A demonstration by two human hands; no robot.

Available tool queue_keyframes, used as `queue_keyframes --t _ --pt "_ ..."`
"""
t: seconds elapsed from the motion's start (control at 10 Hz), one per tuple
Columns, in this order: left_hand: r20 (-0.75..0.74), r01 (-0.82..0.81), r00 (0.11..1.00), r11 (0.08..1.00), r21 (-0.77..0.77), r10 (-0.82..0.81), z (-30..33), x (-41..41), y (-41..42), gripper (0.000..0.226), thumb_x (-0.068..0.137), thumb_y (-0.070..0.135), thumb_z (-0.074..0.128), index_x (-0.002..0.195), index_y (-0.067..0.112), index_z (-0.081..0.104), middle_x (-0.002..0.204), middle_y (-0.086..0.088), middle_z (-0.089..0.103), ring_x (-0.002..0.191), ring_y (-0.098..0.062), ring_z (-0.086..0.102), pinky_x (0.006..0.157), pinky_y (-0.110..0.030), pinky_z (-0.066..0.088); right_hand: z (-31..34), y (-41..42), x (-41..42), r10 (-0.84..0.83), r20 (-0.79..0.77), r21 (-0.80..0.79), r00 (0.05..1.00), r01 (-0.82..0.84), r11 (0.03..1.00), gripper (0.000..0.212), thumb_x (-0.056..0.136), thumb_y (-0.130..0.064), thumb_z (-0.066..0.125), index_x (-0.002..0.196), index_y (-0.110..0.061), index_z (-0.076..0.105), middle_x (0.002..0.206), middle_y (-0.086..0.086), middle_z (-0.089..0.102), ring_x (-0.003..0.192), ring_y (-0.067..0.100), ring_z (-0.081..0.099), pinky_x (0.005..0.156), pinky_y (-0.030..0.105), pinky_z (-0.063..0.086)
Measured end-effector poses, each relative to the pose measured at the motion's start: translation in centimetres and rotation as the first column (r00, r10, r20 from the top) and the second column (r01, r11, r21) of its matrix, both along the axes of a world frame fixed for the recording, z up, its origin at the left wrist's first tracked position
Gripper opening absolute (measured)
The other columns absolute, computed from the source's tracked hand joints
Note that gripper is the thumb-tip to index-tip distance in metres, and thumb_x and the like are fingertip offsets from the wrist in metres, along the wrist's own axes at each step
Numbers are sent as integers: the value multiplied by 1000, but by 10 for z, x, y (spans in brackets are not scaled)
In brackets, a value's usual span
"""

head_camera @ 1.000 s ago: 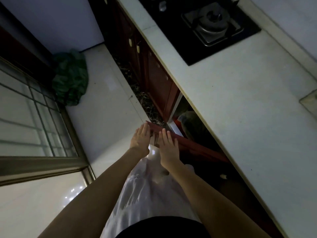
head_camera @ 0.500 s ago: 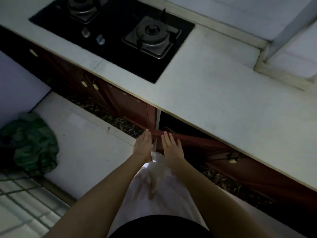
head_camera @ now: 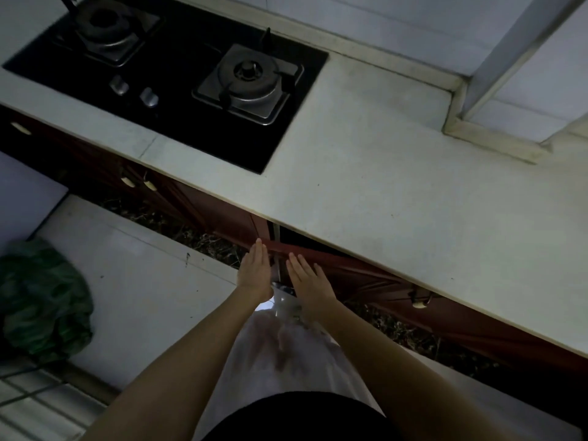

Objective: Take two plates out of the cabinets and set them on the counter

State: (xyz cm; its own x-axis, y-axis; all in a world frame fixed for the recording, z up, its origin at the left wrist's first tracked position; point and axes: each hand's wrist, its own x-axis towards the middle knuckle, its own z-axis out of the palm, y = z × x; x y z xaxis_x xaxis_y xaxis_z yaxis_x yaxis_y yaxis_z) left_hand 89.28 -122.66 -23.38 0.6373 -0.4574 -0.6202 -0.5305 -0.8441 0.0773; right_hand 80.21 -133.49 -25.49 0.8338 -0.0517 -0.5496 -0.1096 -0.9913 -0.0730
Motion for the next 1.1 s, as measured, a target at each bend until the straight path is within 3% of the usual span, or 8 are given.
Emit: queue_keyframes --t 0.2,0.3,0.6,0.9,1.0,1.1 --pt "-107 -363 931 917 -167 349 -6 -22 -22 100 82 14 61 144 0 -16 154 -19 -23 146 -30 -12 119 -34 10 -7 -10 4 41 -48 -20 998 -42 999 72 96 -30 38 147 -7 -9 159 7 -15 147 21 -12 118 46 7" --pt "-167 -339 937 913 -227 306 -7 -16 -32 101 82 14 63 144 2 -16 154 -17 -23 146 -29 -12 119 -34 11 -7 -11 12 14 -73 -74 997 -19 997 77 96 -37 37 146 -8 -13 158 6 -18 146 21 -14 119 45 4" --pt "-354 -346 905 891 -294 235 -18 12 -45 101 79 5 64 145 2 -12 154 -12 -27 147 -25 -2 118 -32 18 -7 -7 19 -151 -124 -99 981 139 985 70 98 -32 31 146 -7 -12 158 8 -17 146 22 -13 120 41 1" --pt "-237 -150 969 920 -363 65 -30 30 -39 91 80 4 60 147 3 -2 156 -14 -18 146 -28 9 116 -29 20 -4 -16 28 -277 -139 -30 951 276 961 70 96 -30 35 147 -7 -6 159 9 -9 147 25 -6 120 44 3" --pt "-267 -137 963 910 -391 30 -33 35 -33 79 84 2 54 149 11 10 158 -11 -14 146 -24 11 115 -27 21 -4 -16 28 -313 -138 -5 940 315 949 70 96 -29 37 147 -5 -4 159 11 -5 147 27 -4 119 45 5" --pt "-311 -195 949 871 -450 52 -24 40 -25 62 85 -2 49 142 15 36 157 -8 16 139 -24 31 109 -30 33 4 -16 31 -355 -129 78 926 366 927 68 94 -26 42 147 -4 7 158 15 10 146 29 10 118 44 14"
